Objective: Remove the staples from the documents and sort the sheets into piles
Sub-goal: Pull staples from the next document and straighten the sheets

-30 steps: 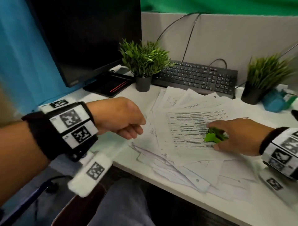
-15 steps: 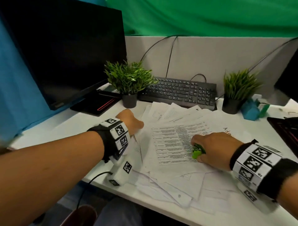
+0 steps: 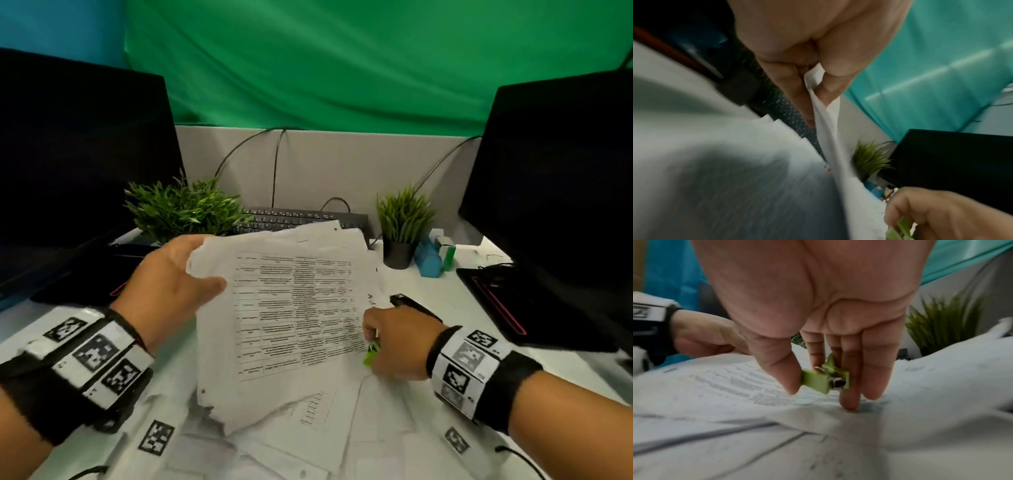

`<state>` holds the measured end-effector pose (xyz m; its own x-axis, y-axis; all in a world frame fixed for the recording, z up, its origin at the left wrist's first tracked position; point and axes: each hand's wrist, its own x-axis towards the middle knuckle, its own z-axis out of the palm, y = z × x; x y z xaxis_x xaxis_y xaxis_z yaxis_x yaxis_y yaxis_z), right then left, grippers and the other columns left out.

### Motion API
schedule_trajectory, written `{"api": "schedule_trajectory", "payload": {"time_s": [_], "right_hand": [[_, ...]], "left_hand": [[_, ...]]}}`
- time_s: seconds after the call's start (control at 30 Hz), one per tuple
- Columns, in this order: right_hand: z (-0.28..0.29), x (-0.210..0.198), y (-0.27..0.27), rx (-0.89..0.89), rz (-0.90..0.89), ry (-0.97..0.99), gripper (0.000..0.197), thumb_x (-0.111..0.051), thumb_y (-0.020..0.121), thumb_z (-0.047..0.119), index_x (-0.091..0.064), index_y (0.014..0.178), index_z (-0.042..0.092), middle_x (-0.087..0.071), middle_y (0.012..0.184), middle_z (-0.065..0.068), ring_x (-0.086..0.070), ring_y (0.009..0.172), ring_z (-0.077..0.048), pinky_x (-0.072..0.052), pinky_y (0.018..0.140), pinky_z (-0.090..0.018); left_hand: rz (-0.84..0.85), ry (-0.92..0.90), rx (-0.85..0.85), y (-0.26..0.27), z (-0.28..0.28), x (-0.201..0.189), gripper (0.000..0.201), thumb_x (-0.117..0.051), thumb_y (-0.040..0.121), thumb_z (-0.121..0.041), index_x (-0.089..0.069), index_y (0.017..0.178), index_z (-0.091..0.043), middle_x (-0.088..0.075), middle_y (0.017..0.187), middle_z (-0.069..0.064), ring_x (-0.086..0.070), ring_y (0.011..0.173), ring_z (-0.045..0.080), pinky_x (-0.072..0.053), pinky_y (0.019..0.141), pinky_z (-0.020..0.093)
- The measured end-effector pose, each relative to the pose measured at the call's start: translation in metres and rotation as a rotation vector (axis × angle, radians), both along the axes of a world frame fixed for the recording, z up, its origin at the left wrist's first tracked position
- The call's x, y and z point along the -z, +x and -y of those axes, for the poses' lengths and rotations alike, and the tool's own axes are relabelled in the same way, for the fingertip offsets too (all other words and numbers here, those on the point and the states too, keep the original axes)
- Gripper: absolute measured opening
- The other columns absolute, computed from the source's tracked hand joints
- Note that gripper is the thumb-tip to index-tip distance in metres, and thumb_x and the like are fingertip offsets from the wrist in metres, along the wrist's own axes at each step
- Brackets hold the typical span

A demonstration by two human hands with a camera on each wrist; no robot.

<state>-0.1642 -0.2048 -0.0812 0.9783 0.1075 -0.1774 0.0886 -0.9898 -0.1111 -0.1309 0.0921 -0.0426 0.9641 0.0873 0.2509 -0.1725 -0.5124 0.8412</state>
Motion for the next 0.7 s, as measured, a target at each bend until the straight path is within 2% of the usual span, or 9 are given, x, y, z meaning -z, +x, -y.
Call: {"api": "schedule_trajectory", "payload": {"time_s": [0.17,0.23,0.3,0.33,0.4,0.47,0.53,0.6,0.7], "right_hand": [[0.006,-0.001,-0.009,-0.006,-0.12,-0.096,0.039,-0.071,0.081,0.037,-0.057,0.117,0.028,-0.059,0.106,0.006,-0.057,0.097,-0.016,-0.041,0.071,-0.022],[0.003,-0.011,-0.012,0.013,-0.108,-0.112,0.055,-0.072,0.078,0.048,-0.054,0.127,0.03,-0.057,0.115,0.006,-0.055,0.106,-0.017,-0.044,0.082,-0.024],[-0.001,-0.03,-0.015,0.087,-0.031,-0.049,0.075,-0.068,0.074,0.068,-0.049,0.136,0.031,-0.054,0.129,0.005,-0.053,0.116,-0.016,-0.046,0.096,-0.029],[-0.005,-0.042,-0.016,0.142,-0.003,0.057,0.084,-0.065,0.071,0.077,-0.049,0.138,0.029,-0.054,0.133,0.005,-0.053,0.117,-0.015,-0.047,0.098,-0.03],[-0.015,-0.06,-0.018,0.26,-0.051,0.553,0.091,-0.065,0.064,0.081,-0.056,0.132,0.021,-0.06,0.131,0.0,-0.06,0.112,-0.016,-0.051,0.099,-0.035],[-0.03,-0.069,-0.02,0.359,-0.219,1.247,0.077,-0.073,0.062,0.064,-0.064,0.123,0.018,-0.068,0.118,-0.008,-0.067,0.106,-0.027,-0.054,0.099,-0.047],[-0.041,-0.072,-0.014,0.363,-0.157,1.755,0.048,-0.072,0.078,0.041,-0.067,0.12,0.018,-0.074,0.111,-0.012,-0.071,0.104,-0.035,-0.057,0.092,-0.051],[-0.042,-0.07,-0.001,0.382,0.05,1.945,0.03,-0.064,0.091,0.015,-0.067,0.121,0.015,-0.076,0.109,-0.013,-0.073,0.099,-0.036,-0.06,0.082,-0.052],[-0.03,-0.071,0.011,0.395,0.258,1.95,0.034,-0.059,0.093,-0.003,-0.066,0.124,0.008,-0.074,0.112,-0.016,-0.072,0.099,-0.039,-0.054,0.092,-0.059]], "left_hand": [[0.039,-0.327,0.022,-0.004,-0.038,-0.022,0.044,-0.076,0.085,-0.004,-0.066,0.12,-0.029,-0.078,0.106,0.0,-0.076,0.096,0.026,-0.062,0.077,0.045],[0.057,-0.463,-0.001,-0.006,-0.047,-0.024,0.041,-0.072,0.088,-0.001,-0.065,0.121,-0.024,-0.077,0.109,0.005,-0.075,0.099,0.032,-0.061,0.059,0.035],[0.061,-0.621,-0.004,-0.011,-0.05,-0.023,0.037,-0.066,0.092,0.003,-0.064,0.122,-0.017,-0.077,0.109,0.006,-0.075,0.097,0.031,-0.062,0.055,0.028],[0.058,-0.706,0.013,-0.015,-0.049,-0.022,0.035,-0.062,0.093,0.005,-0.063,0.123,-0.015,-0.078,0.108,0.005,-0.076,0.095,0.03,-0.063,0.058,0.027],[0.047,-0.83,0.056,-0.021,-0.041,-0.016,0.034,-0.058,0.095,0.007,-0.064,0.124,-0.011,-0.079,0.106,0.006,-0.077,0.091,0.026,-0.063,0.062,0.026],[0.033,-0.93,0.045,-0.025,-0.027,-0.007,0.034,-0.058,0.095,0.008,-0.064,0.123,-0.009,-0.079,0.105,0.009,-0.078,0.09,0.028,-0.064,0.063,0.031],[-0.004,-1.026,0.027,-0.025,-0.012,0.003,0.037,-0.058,0.092,0.012,-0.064,0.123,-0.009,-0.077,0.109,0.015,-0.075,0.095,0.038,-0.064,0.068,0.04],[-0.072,-1.091,0.042,-0.028,0.003,0.012,0.042,-0.057,0.09,0.017,-0.064,0.123,-0.009,-0.074,0.113,0.022,-0.071,0.102,0.044,-0.064,0.065,0.044],[-0.202,-1.047,0.052,-0.028,0.009,0.023,0.042,-0.058,0.089,0.02,-0.064,0.118,-0.011,-0.071,0.11,0.026,-0.067,0.096,0.045,-0.062,0.056,0.043]]}}
